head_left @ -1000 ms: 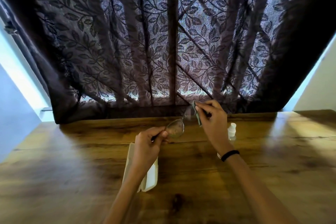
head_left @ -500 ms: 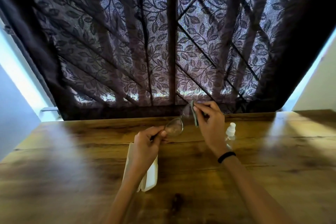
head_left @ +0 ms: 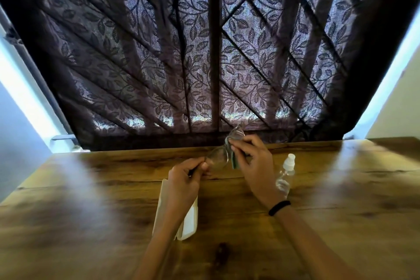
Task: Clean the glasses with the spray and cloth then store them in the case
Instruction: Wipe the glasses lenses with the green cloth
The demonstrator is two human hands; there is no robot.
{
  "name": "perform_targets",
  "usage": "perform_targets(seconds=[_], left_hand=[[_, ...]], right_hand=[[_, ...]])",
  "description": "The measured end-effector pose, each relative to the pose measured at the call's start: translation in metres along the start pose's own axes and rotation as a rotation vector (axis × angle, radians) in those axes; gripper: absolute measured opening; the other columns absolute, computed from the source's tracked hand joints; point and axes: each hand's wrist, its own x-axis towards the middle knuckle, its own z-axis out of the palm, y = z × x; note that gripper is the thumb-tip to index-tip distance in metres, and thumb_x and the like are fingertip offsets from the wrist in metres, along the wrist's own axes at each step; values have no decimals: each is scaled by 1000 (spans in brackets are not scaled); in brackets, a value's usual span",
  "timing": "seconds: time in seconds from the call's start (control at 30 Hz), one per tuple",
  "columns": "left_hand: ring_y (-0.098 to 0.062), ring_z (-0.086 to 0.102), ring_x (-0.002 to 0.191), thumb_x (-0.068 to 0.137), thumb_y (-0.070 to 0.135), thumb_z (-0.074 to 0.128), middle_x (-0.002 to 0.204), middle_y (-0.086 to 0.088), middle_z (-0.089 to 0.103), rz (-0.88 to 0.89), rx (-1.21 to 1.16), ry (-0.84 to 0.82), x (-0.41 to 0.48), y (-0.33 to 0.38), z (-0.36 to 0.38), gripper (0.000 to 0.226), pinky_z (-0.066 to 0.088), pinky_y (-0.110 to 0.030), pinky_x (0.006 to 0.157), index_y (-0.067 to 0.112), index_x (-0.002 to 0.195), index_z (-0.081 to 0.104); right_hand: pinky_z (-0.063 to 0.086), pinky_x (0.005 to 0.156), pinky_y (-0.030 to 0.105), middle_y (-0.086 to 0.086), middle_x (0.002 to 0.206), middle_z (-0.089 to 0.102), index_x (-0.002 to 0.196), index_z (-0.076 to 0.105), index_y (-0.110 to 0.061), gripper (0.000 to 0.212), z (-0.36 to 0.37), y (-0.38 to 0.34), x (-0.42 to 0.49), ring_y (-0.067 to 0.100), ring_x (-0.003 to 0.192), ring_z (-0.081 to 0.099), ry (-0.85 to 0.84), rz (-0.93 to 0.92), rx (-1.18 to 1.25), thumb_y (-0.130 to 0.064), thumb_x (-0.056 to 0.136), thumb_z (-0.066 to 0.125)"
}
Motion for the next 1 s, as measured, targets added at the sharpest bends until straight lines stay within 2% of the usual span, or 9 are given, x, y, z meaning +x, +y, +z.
perform_targets(seconds=[0.2,0.27,0.37,0.5,0.63,0.7,0.83,0.9,1.0], left_hand=[[-15,71,70,85,4,57,73,13,72,8,-11,6,-1,1,-4,40,57,-34,69,43,84,66],[-12,70,69,85,2,56,75,11,71,13,-7,10,0,3,-2,34,57,-28,68,34,85,66],[-6,69,66,85,-1,56,76,7,69,18,-8,24,2,4,3,22,56,-18,64,16,90,68],[-7,69,65,85,-1,56,75,7,69,-7,-23,30,2,4,6,19,56,-18,64,8,97,68],[-10,69,69,85,3,55,70,18,71,-45,-49,44,2,2,-2,23,57,-22,67,20,88,69],[-7,69,67,86,1,54,70,15,71,-46,-80,54,3,3,-6,19,57,-20,66,11,90,70],[-4,67,64,86,-6,50,74,0,68,-59,-175,64,-1,10,-14,25,54,-15,60,11,90,66],[-5,66,62,86,-7,48,70,0,68,-83,-220,41,-4,13,-18,25,54,-15,59,11,87,66],[-6,65,58,88,-6,46,67,-4,65,-102,-248,-10,-7,19,-20,29,55,-17,59,15,82,66]], right_hand=[[43,60,4,9,83,59,98,67,1,19,-11,8,10,12,65,54,101,88,-24,4,80,64],[43,59,3,7,83,58,97,68,2,18,-12,8,11,7,64,52,110,80,-11,4,80,65],[44,62,3,3,85,58,96,68,1,16,-6,3,4,-2,68,51,113,77,10,3,80,65],[45,72,4,2,88,62,91,68,-1,13,3,-6,-7,2,77,58,83,43,97,2,79,66],[53,79,19,0,92,68,90,68,-18,19,-1,-8,-4,13,90,65,-49,274,364,-2,81,65],[56,81,26,-1,93,69,88,67,-25,23,-6,-6,-5,15,90,66,-19,398,462,-4,82,64],[53,83,52,16,103,68,101,65,-6,18,-20,1,2,33,95,65,126,495,575,-3,85,58],[52,85,54,20,105,66,104,63,-1,19,-26,3,10,36,96,63,160,497,562,-2,85,57],[54,86,44,16,102,65,104,62,-1,19,-29,1,22,28,94,63,153,448,518,0,86,56]])
